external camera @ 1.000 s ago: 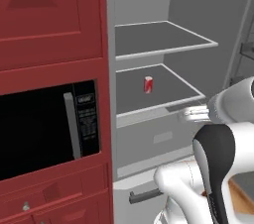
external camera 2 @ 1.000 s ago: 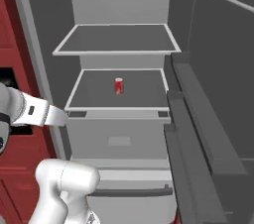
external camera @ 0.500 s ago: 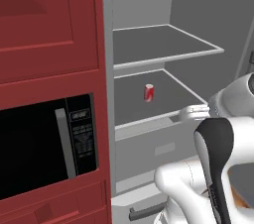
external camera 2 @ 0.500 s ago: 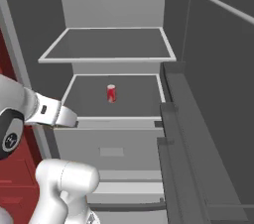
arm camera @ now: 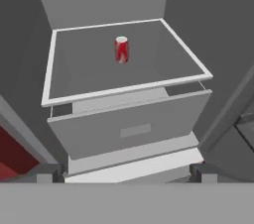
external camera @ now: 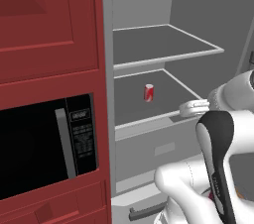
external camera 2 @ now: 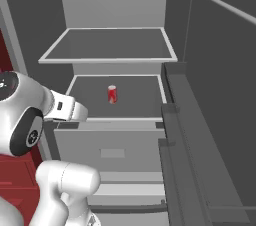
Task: Open the fridge, grab two sodas, and place both sodas inside the bowl with ice on the dining counter.
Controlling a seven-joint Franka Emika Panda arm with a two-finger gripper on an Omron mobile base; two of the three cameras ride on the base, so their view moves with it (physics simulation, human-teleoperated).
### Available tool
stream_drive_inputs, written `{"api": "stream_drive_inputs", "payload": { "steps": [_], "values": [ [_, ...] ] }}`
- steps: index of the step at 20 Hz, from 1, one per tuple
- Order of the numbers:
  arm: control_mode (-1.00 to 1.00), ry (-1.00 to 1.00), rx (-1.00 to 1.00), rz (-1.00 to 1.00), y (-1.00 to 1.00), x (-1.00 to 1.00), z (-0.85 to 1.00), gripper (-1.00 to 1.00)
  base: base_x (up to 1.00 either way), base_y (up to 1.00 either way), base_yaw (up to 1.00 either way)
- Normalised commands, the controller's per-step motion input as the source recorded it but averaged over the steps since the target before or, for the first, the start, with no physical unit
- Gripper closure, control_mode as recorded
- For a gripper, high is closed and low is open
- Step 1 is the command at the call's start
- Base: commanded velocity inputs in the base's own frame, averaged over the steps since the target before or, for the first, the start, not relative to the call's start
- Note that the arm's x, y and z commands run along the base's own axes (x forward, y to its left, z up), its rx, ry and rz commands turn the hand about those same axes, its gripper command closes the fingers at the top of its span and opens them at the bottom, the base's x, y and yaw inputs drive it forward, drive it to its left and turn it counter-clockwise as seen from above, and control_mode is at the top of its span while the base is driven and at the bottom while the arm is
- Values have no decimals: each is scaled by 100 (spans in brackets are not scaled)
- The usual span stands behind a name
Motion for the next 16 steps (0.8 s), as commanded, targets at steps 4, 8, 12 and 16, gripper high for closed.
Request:
{"api": "stream_drive_inputs", "payload": {
  "steps": [4, 8, 12, 16],
  "values": [
    [-100, -39, 0, 12, 0, 0, -68, -100, 0, 0, 0],
    [-100, -28, 0, 10, 3, 9, -70, -100, 0, 0, 0],
    [-100, -18, 0, 4, 3, 18, -68, -100, 0, 0, 0],
    [-100, -10, 0, 0, 2, 28, -55, -100, 0, 0, 0]
  ]
}}
